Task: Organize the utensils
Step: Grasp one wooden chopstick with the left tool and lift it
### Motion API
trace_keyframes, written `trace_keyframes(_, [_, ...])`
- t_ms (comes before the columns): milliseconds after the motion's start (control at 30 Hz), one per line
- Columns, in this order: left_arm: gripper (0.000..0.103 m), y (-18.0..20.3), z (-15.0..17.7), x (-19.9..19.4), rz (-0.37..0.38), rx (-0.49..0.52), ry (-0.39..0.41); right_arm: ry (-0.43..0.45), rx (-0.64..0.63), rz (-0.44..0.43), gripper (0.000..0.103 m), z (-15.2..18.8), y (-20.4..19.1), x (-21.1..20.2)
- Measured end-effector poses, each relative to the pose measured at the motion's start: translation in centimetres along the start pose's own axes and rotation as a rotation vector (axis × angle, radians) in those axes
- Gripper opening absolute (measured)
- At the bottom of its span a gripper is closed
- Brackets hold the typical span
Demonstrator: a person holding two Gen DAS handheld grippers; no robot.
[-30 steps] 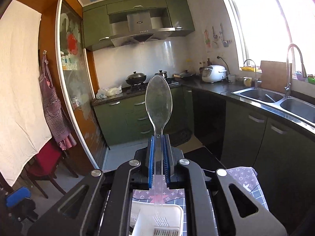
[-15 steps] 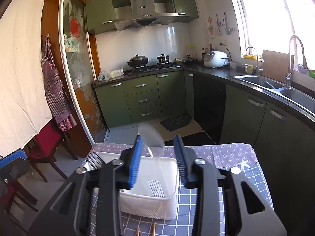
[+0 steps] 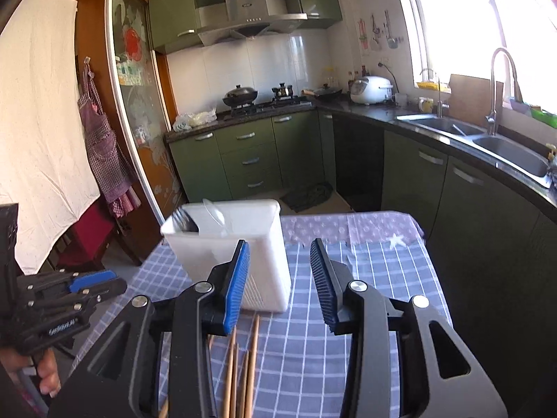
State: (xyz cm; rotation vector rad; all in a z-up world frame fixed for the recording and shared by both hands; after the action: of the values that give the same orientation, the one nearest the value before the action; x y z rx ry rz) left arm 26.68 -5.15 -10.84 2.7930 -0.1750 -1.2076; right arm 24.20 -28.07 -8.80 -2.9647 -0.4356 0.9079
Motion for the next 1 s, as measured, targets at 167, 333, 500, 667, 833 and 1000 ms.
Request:
trace_keyframes(167, [0.023, 0.4, 3.4, 4.6, -0.004, -0.022, -0.17, -0.11, 0.055, 0.006, 0.037, 6.8, 1.9, 0.5])
trace_keyframes(333, [0.017, 0.5, 5.8, 8.4, -0.023, -0.041, -0.287, -0.165, 0.117, -0.034, 0.037, 10.2, 2.4, 1.2])
trace_keyframes(500, [0.011, 0.1, 6.8, 10.0, -0.056, -0.047, -0.328, -0.176, 0.133, -0.064, 0.037, 10.0, 2.1, 1.5])
trace_keyframes(667, [0.011, 0.0, 7.2, 10.6, -0.054, -0.046, -0.358, -0.184, 0.15, -0.085, 0.037, 9.8, 1.9, 1.9])
trace_keyframes(833, [0.011, 0.0, 7.3, 11.2, -0.049, -0.041, -0.376, -0.191, 0.152, -0.086, 0.037, 9.7, 1.8, 1.9])
trace_keyframes(1000, [0.011, 0.6, 7.5, 11.6, -0.059, -0.021, -0.386, -0.205, 0.142, -0.086, 0.039, 9.7, 1.6, 2.2])
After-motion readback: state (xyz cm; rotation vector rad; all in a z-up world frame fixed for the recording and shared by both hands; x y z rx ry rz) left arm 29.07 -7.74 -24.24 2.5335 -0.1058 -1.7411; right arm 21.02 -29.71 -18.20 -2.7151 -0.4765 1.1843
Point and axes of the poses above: each gripper's, at about its wrist camera, not at the fingertips, and x roughly the way its jaws point, y to its right, z to its underside, the point moved 8 cm from there along x, roughly the way its jaws point, and after that the axes turned 6 degrees about -x, right-handed, at the moved point
